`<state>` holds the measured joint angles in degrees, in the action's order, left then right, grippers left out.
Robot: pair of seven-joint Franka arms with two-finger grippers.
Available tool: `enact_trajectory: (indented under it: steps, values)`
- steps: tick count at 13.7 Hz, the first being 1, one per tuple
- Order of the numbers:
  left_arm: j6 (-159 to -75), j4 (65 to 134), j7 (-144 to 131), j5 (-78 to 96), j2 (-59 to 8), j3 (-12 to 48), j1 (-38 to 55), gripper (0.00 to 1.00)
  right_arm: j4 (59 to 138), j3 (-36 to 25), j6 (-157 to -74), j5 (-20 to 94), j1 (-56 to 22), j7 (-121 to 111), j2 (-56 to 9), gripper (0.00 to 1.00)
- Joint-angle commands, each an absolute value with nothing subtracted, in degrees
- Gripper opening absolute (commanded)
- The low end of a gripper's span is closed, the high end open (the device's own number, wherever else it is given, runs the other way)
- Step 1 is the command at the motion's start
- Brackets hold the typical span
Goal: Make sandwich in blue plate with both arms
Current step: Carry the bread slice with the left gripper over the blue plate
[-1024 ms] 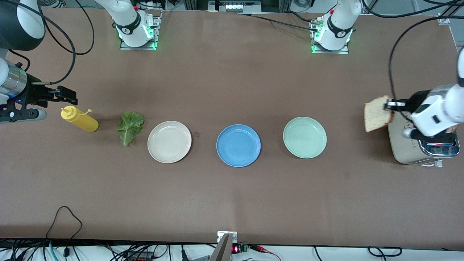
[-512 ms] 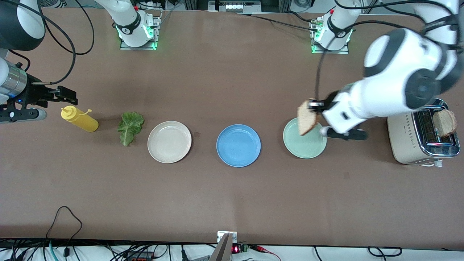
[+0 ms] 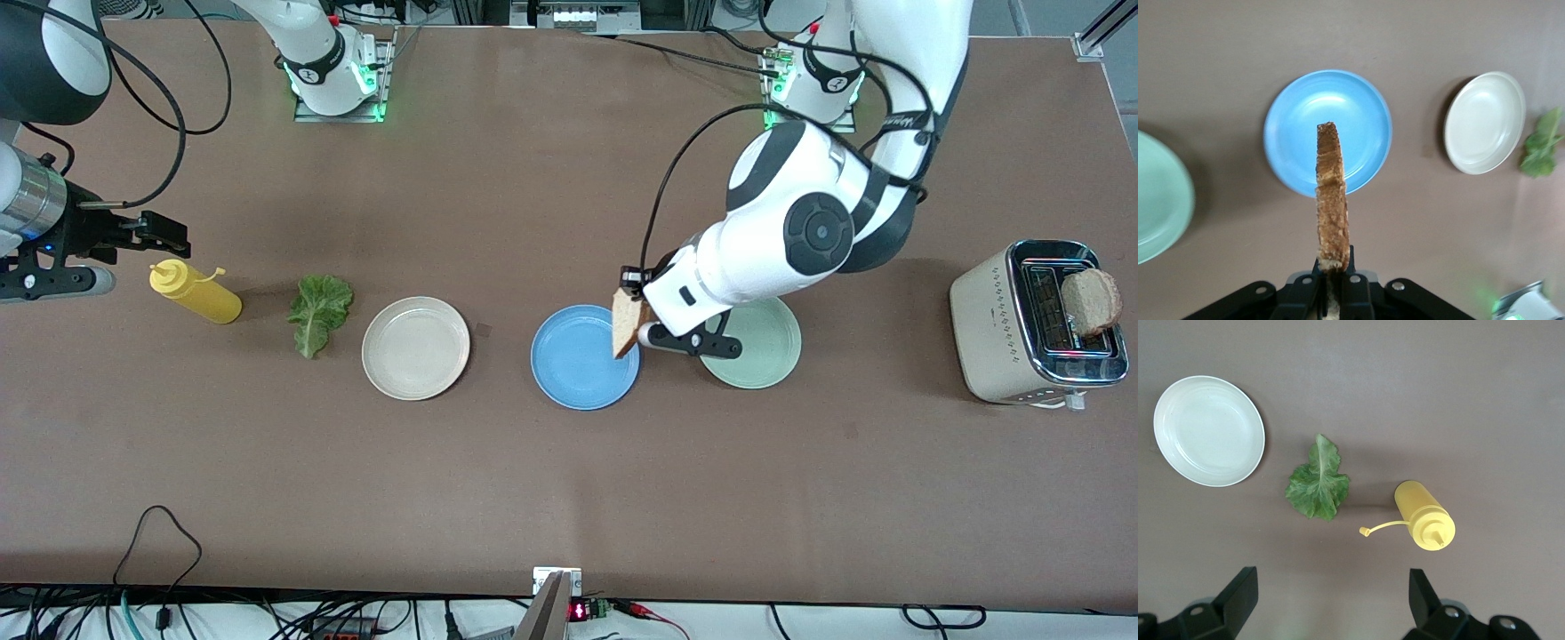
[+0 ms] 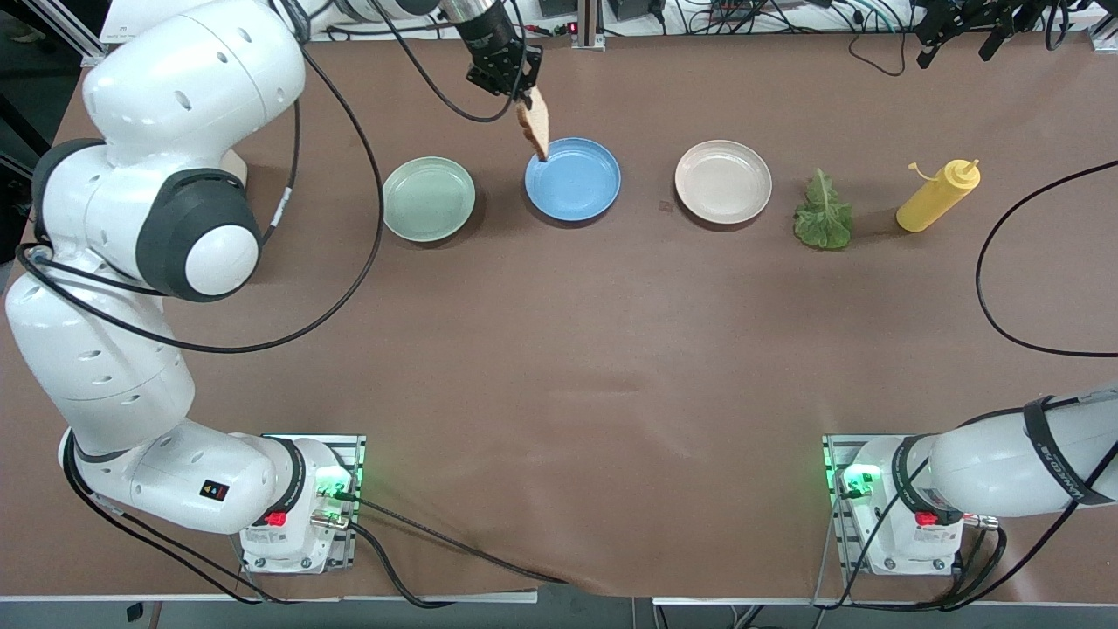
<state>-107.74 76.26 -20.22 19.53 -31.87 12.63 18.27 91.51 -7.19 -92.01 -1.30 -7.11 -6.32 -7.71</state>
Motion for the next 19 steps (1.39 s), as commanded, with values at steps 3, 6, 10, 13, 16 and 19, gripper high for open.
enact_trajectory:
  steps: [3, 6, 10, 13, 16, 19]
  values:
    - [-116.0, 77.4, -21.4, 22.0, -37.7, 12.0, 22.1, 0.01, 91.7, -6.9, -92.5, -1.6, -6.9, -6.9, -8.3, 1.00]
    - [-119.9, 77.3, -20.9, 22.1, -40.1, 12.0, 22.7, 0.03, 91.7, -6.9, -92.5, -1.7, -6.9, -6.9, -8.4, 1.00]
    - [-124.4, 77.3, -20.8, 22.1, -42.2, 12.0, 23.4, 0.03, 91.8, -6.8, -92.4, -2.2, -7.5, -7.0, -8.9, 1.00]
    - [-124.7, 77.3, -21.0, 22.1, -42.9, 12.0, 23.6, 0.03, 91.8, -6.7, -92.2, -2.0, -7.5, -7.5, -11.3, 1.00]
    - [-124.7, 77.2, -21.0, 22.1, -44.2, 12.0, 24.3, 0.03, 92.1, -6.6, -93.1, -1.5, -7.8, -7.2, -14.3, 1.00]
    - [-124.7, 76.8, -21.0, 22.1, -44.4, 12.0, 24.4, 0.03, 98.7, -6.6, -104.0, -1.4, -9.0, -6.4, -15.2, 1.00]
